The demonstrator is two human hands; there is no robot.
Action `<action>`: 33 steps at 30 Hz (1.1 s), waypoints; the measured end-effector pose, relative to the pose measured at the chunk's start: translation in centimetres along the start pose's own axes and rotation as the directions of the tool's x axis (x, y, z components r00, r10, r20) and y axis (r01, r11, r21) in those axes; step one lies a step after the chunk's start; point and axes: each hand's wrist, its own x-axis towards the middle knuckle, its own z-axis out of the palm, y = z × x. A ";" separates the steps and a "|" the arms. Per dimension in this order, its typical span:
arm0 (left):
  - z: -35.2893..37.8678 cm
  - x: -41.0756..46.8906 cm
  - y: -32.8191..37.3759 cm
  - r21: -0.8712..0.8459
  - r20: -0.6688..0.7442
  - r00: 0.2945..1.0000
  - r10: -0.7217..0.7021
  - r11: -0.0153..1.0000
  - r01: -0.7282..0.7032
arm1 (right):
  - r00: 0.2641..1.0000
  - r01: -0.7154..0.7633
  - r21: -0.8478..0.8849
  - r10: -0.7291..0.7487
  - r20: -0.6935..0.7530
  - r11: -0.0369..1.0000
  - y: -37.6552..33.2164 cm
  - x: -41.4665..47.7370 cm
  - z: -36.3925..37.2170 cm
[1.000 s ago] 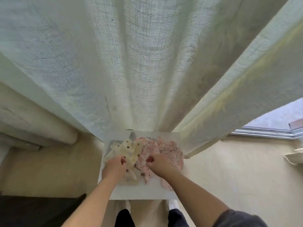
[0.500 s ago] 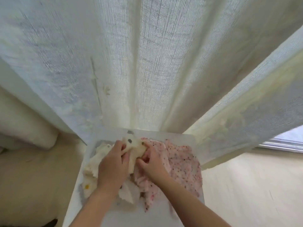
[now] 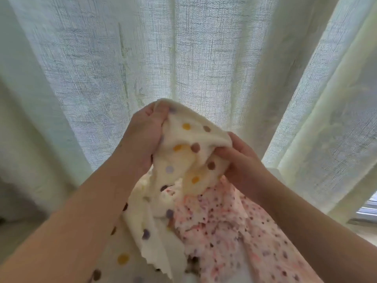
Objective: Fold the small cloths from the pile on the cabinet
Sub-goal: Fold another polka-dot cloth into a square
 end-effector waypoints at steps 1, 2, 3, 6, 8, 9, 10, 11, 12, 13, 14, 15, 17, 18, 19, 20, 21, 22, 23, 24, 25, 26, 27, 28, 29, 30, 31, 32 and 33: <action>-0.5 0.3 -0.5 0.022 -0.027 0.999 0.020 1.000 -0.020 | 1.000 -0.015 0.039 0.015 0.007 0.999 0.2 0.0 -0.2; -1.0 0.3 -1.0 0.036 -0.047 0.999 0.028 0.999 -0.026 | 0.999 -0.036 0.022 0.036 0.010 0.999 0.1 0.0 -0.2; -1.5 0.3 -1.4 0.043 -0.059 0.998 0.030 0.999 -0.028 | 0.998 -0.062 -0.024 0.063 0.029 0.998 0.1 0.0 -0.5; -2.6 0.1 -1.8 -0.002 -0.072 0.997 -0.025 1.000 0.025 | 0.963 -0.209 0.012 0.204 0.176 0.978 -0.3 -0.5 -0.9; -2.9 -0.4 -1.6 -0.059 -0.064 0.993 -0.097 0.994 0.094 | 0.950 -0.251 0.126 0.219 0.221 0.960 -0.5 -1.3 -1.0; -3.1 -0.8 -1.5 -0.095 -0.039 0.990 -0.137 0.987 0.133 | 0.959 -0.222 0.163 0.185 0.214 0.961 -0.5 -1.7 -1.0; -3.1 -1.3 -1.3 -0.127 0.001 0.984 -0.176 0.976 0.174 | 0.970 -0.190 0.205 0.151 0.190 0.960 -0.6 -2.0 -1.1; -3.3 -1.7 -1.2 -0.140 0.059 0.978 -0.199 0.969 0.205 | 0.980 -0.160 0.275 0.120 0.157 0.948 -0.7 -2.1 -1.2; -3.4 -2.3 -1.1 -0.145 0.134 0.966 -0.221 0.960 0.240 | 0.986 -0.153 0.339 0.122 0.112 0.928 -1.0 -2.5 -0.9; -3.7 -2.8 -1.2 -0.127 0.208 0.949 -0.236 0.956 0.265 | 0.987 -0.158 0.398 0.133 0.089 0.904 -1.1 -3.0 -0.8; -3.9 -3.4 -1.3 -0.100 0.256 0.934 -0.249 0.954 0.282 | 0.985 -0.170 0.436 0.156 0.069 0.883 -1.2 -3.5 -0.5; -4.0 -4.0 -1.6 -0.084 0.266 0.933 -0.241 0.959 0.272 | 0.985 -0.171 0.465 0.159 0.066 0.868 -1.3 -4.3 -0.2; -3.9 -4.9 -1.9 -0.113 0.193 0.964 -0.182 0.972 0.206 | 0.987 -0.153 0.500 0.153 0.042 0.853 -1.8 -6.0 0.5; -3.7 -5.5 -1.8 -0.109 0.135 0.981 -0.138 0.982 0.153 | 0.987 -0.153 0.489 0.156 0.034 0.859 -2.1 -6.6 0.9; -3.7 -5.7 -1.7 -0.067 0.055 0.995 -0.082 0.994 0.086 | 0.985 -0.163 0.459 0.168 0.031 0.873 -2.1 -7.1 1.2; -3.6 -6.1 -1.4 0.004 -0.009 1.000 -0.023 1.000 0.023 | 0.980 -0.189 0.411 0.200 0.018 0.892 -2.0 -7.4 1.5; -3.6 -6.6 -1.0 0.091 -0.052 0.998 0.036 0.995 -0.031 | 0.969 -0.236 0.347 0.246 0.015 0.908 -1.9 -7.3 1.7; -3.6 -7.0 -0.6 0.171 -0.080 0.993 0.089 0.982 -0.075 | 0.957 -0.285 0.294 0.286 0.040 0.912 -2.0 -7.4 2.3; -3.6 -7.5 -0.4 0.228 -0.087 0.987 0.139 0.967 -0.116 | 0.951 -0.310 0.275 0.301 0.072 0.910 -2.2 -7.5 2.8; -3.6 -8.0 -0.2 0.259 -0.087 0.984 0.156 0.957 -0.129 | 0.952 -0.307 0.280 0.297 0.079 0.910 -2.3 -7.8 3.3; -3.5 -8.5 -0.2 0.279 -0.088 0.984 0.155 0.952 -0.125 | 0.961 -0.275 0.318 0.273 0.052 0.907 -2.4 -8.2 3.6; -3.4 -9.1 -0.3 0.289 -0.090 0.988 0.126 0.953 -0.096 | 0.971 -0.219 0.399 0.238 0.004 0.890 -2.4 -8.6 3.5; -3.3 -9.6 -0.6 0.274 -0.086 0.994 0.072 0.961 -0.045 | 0.985 -0.138 0.524 0.171 -0.016 0.841 -2.3 -9.3 3.3; -3.2 -10.1 -1.0 0.226 -0.089 0.996 -0.001 0.974 0.021 | 0.997 -0.064 0.632 0.082 0.001 0.772 -2.1 -10.1 3.3; -3.2 -10.5 -1.4 0.140 -0.079 0.994 -0.076 0.986 0.087 | 1.000 -0.016 0.691 0.013 0.010 0.723 -1.8 -10.9 3.2; -3.2 -10.9 -1.7 0.024 -0.057 0.987 -0.151 0.988 0.153 | 1.000 -0.008 0.701 0.001 0.011 0.713 -1.5 -11.7 3.4; -3.3 -11.0 -2.0 -0.114 -0.018 0.976 -0.219 0.970 0.216 | 0.999 -0.045 0.683 0.049 0.013 0.729 -1.2 -12.2 3.8; -3.4 -11.2 -2.1 -0.247 0.031 0.961 -0.276 0.929 0.274 | 0.992 -0.116 0.654 0.120 0.038 0.748 -0.7 -12.7 4.1; -3.5 -11.1 -2.3 -0.354 0.074 0.947 -0.313 0.880 0.318 | 0.979 -0.189 0.623 0.193 0.062 0.759 -0.3 -12.9 4.2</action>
